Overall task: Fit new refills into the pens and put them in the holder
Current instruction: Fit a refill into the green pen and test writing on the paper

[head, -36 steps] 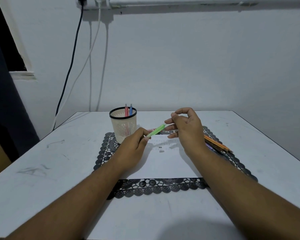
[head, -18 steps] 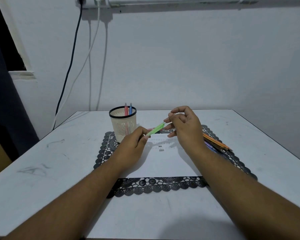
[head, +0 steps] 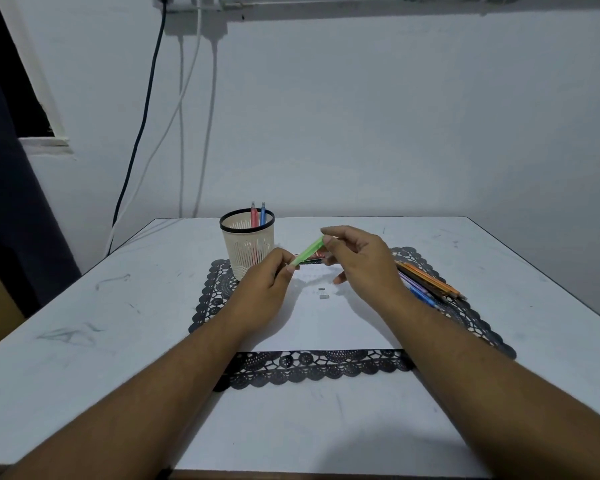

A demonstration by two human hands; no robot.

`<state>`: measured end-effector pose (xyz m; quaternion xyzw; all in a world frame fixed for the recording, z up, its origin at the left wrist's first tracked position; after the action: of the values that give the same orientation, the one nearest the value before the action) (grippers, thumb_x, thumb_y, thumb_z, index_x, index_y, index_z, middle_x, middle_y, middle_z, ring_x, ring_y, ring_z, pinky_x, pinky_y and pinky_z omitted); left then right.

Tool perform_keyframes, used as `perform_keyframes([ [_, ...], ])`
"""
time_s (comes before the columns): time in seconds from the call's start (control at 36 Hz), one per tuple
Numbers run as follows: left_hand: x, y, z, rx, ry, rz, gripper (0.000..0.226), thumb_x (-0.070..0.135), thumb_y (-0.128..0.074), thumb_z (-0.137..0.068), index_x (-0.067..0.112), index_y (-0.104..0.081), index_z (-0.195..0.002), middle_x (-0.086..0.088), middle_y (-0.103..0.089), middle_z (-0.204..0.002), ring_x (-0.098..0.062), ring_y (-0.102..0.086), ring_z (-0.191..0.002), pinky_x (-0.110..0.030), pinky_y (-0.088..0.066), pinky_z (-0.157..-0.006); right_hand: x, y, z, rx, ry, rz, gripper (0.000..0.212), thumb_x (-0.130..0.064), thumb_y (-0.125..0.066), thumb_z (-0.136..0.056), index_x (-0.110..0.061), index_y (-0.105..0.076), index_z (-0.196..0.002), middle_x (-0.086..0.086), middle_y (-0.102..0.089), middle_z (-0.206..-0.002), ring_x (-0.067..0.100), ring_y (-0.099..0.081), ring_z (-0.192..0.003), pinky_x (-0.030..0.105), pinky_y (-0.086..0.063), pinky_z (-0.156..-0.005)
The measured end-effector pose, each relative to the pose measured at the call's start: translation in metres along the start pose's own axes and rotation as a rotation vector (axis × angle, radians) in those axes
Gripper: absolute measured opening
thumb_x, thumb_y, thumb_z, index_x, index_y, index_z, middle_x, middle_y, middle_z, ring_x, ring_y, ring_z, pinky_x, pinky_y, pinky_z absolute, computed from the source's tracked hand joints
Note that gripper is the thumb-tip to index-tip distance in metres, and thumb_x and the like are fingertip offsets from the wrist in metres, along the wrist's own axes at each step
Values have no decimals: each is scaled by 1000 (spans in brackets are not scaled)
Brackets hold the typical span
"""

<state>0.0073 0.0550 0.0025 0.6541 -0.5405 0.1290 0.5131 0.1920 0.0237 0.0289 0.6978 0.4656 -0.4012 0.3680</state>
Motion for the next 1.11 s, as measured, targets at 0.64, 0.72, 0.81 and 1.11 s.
perform_keyframes([
  [0.64, -5, 3, -2, 9, 37, -89, 13, 25, -48, -108, 21, -57, -99, -1, -56, -72, -6, -41, -59, -25, -30, -55, 42, -17, -10, -376, -73, 694, 7, -25, -72, -91, -27, -74, -85, -11, -72, -86, 10, -66, -85, 41, -57, -82],
  [0.72, -5, 2, 0, 6, 46, -102, 12, 27, -49, -108, 25, -57, -99, -8, -61, -76, -6, -42, -60, -26, -30, -55, 47, -19, -12, -402, -124, 696, 8, -20, -73, -89, -24, -76, -82, -14, -75, -81, 6, -68, -85, 42, -58, -85],
  [0.81, -4, 2, 1, 8, 55, -101, 12, 27, -49, -108, 25, -59, -101, -2, -59, -74, -5, -42, -58, -23, -30, -53, 49, -19, -14, -404, -150, 692, 11, -17, -71, -90, -23, -75, -83, -13, -76, -79, 5, -70, -84, 42, -58, -88],
  [1.11, -2, 0, 3, -24, 75, -111, 12, 28, -49, -108, 27, -59, -102, -9, -64, -83, -15, -49, -69, -34, -35, -62, 41, -6, -11, -212, -149, 383, 13, -12, -60, -101, -15, -68, -91, 2, -66, -88, 15, -55, -78, 18, -43, -61],
])
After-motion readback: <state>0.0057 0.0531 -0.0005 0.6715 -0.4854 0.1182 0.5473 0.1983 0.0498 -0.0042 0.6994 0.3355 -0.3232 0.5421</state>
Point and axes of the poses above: each hand's wrist, its own z-axis away from the middle knuckle, its own y-axis out of the back of the hand, x = y × z, the point moved 6 cm from there along -z, towards the middle knuckle
